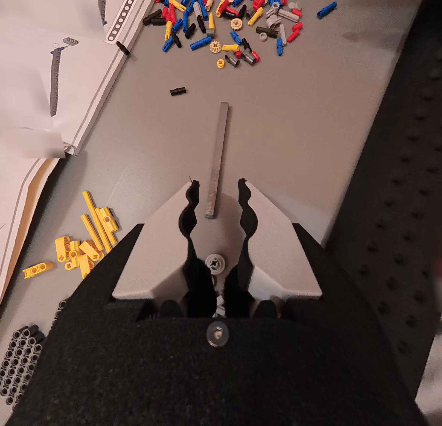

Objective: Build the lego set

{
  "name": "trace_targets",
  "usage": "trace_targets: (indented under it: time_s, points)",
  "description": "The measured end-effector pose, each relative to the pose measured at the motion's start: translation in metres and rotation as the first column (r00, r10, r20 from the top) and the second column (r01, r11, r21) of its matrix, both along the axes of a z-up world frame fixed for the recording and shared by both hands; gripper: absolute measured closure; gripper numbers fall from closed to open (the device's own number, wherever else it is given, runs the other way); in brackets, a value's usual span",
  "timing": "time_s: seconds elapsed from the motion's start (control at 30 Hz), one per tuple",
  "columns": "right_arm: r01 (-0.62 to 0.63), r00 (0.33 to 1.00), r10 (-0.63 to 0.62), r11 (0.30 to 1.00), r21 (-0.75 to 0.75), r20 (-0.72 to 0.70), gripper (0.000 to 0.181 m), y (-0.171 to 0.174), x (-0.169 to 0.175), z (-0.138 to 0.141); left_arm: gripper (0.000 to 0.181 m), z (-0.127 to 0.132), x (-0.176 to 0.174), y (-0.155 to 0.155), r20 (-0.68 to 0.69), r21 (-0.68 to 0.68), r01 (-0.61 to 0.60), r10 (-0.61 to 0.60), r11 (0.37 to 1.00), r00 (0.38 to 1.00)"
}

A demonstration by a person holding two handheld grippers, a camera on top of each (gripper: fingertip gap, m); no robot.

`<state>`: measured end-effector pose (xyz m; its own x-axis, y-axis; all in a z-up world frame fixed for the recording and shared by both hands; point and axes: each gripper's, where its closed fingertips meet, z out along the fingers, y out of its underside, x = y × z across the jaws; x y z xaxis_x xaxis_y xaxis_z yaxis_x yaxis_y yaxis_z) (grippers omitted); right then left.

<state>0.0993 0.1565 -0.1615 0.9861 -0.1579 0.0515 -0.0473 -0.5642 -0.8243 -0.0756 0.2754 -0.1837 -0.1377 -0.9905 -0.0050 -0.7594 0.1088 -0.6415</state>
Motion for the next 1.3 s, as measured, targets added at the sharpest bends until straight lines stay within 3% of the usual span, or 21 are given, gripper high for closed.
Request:
trace_targets:
  time_s: [0.17,0.27,0.37,0.5,0.67,0.87,0.9,0.93,1.0,1.17,1.3]
  points:
    - [-0.142,0.985,0.142,0.99,0.013,-0.099,0.149,0.031,-0.066,0.001,0.153,-0.017,0.007,0.005,-0.048,0.007,0.013,-0.012,1.0,0.999]
    - [-0.168,0.983,0.166,0.986,-0.014,-0.074,0.149,0.04,-0.076,-0.005,0.16,-0.029,0.009,0.011,-0.094,0.032,-0.009,0.012,0.999,0.996]
    - [-0.153,0.988,0.152,0.986,-0.07,-0.027,0.149,0.037,-0.069,-0.012,0.174,-0.032,0.006,0.009,-0.103,0.036,0.009,-0.005,0.999,0.995]
    - [-0.088,0.996,0.089,0.988,-0.123,-0.004,0.149,0.013,-0.048,-0.018,0.174,-0.032,0.003,0.024,-0.119,0.095,-0.032,0.043,0.995,0.992]
    - [-0.044,0.999,0.048,0.983,-0.176,0.023,0.15,-0.02,-0.025,-0.029,0.174,-0.032,-0.008,0.021,-0.136,0.04,-0.02,0.025,0.999,0.99]
    - [0.002,1.0,-0.001,0.99,-0.138,0.009,0.152,-0.007,-0.007,-0.023,0.172,-0.031,-0.014,0.006,-0.142,0.056,0.011,-0.003,0.998,0.99]
    - [0.022,1.0,-0.021,0.991,-0.135,0.014,0.152,-0.003,-0.002,-0.023,0.161,-0.03,-0.014,0.009,-0.14,0.083,-0.004,0.016,0.997,0.99]
    - [0.042,0.999,-0.04,0.991,-0.129,0.018,0.152,0.001,0.002,-0.022,0.151,-0.027,-0.012,0.013,-0.125,0.106,-0.029,0.043,0.994,0.991]
    - [0.083,0.996,-0.08,0.99,-0.114,0.034,0.152,0.005,0.011,-0.02,0.15,-0.011,-0.007,0.016,-0.033,0.09,-0.078,0.082,0.993,0.996]
    - [0.089,0.996,-0.088,0.99,-0.112,0.02,0.154,0.024,0.018,-0.022,0.155,0.048,-0.003,0.011,0.298,-0.143,-0.142,0.179,0.979,0.938]
    - [0.07,0.998,-0.07,0.991,-0.117,0.006,0.155,0.044,0.025,-0.022,0.157,0.05,-0.016,0.007,0.299,-0.245,-0.125,0.197,0.961,0.934]
